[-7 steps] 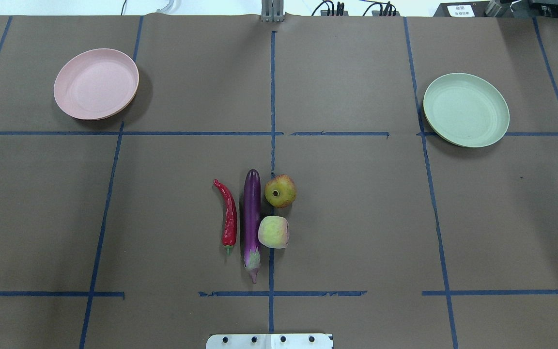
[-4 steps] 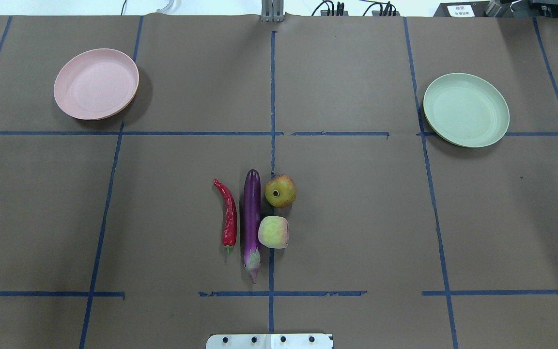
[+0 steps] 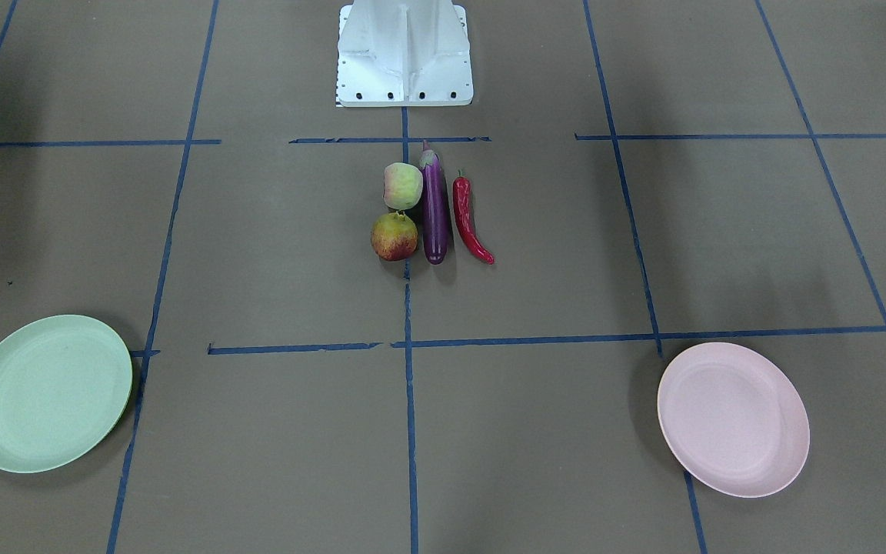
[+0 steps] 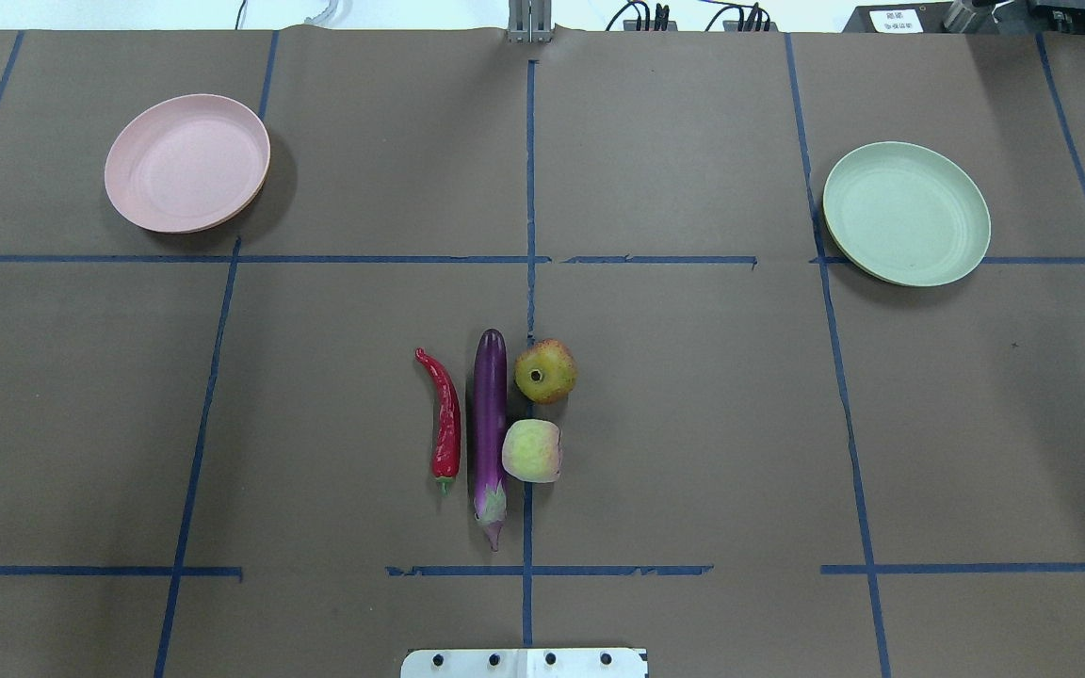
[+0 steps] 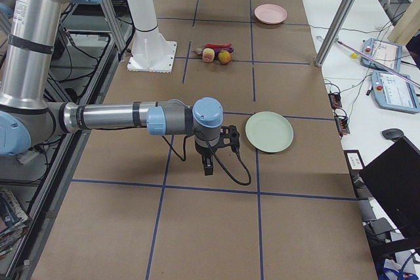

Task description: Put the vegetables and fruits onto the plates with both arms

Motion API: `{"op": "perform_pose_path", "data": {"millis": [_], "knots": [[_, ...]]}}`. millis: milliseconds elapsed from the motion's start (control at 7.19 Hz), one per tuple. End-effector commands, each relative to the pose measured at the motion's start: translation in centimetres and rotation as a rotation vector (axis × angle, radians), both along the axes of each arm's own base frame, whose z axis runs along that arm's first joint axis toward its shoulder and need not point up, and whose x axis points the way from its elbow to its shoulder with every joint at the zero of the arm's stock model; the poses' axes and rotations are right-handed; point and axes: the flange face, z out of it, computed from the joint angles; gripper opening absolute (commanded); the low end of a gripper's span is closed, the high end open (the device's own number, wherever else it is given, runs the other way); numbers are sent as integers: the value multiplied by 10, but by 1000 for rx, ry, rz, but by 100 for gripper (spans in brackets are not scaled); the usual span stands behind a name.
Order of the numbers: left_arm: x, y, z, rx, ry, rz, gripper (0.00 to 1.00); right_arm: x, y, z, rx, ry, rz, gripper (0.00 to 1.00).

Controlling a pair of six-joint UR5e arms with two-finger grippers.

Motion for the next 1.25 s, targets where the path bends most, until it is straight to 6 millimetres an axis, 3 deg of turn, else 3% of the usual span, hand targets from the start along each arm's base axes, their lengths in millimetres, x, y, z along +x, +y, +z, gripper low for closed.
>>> {"op": "perform_pose_path", "data": {"millis": [0,139,278,417,695,834,974,1113], "knots": [[15,-1,-1,-1,1,34,100,-12,-1,-5,2,-31,-25,100],[21,-2,-3,3,6,47,100,-15,-1,-10,2,-66,-23,100],[27,-2,-6,-1,54,52,100,-30,-4,-28,2,-115,16,100],[28,-2,-7,4,70,52,100,-74,-12,-49,-19,-128,65,100],[35,-6,-12,20,72,72,100,-174,-40,-117,-46,-155,161,100],[38,-6,-11,21,74,79,100,-230,-50,-161,-74,-187,179,100],[42,-5,-11,21,74,90,100,-301,-47,-211,-118,-212,227,100],[44,-6,-11,23,73,95,100,-356,-30,-244,-161,-223,299,100]]}}
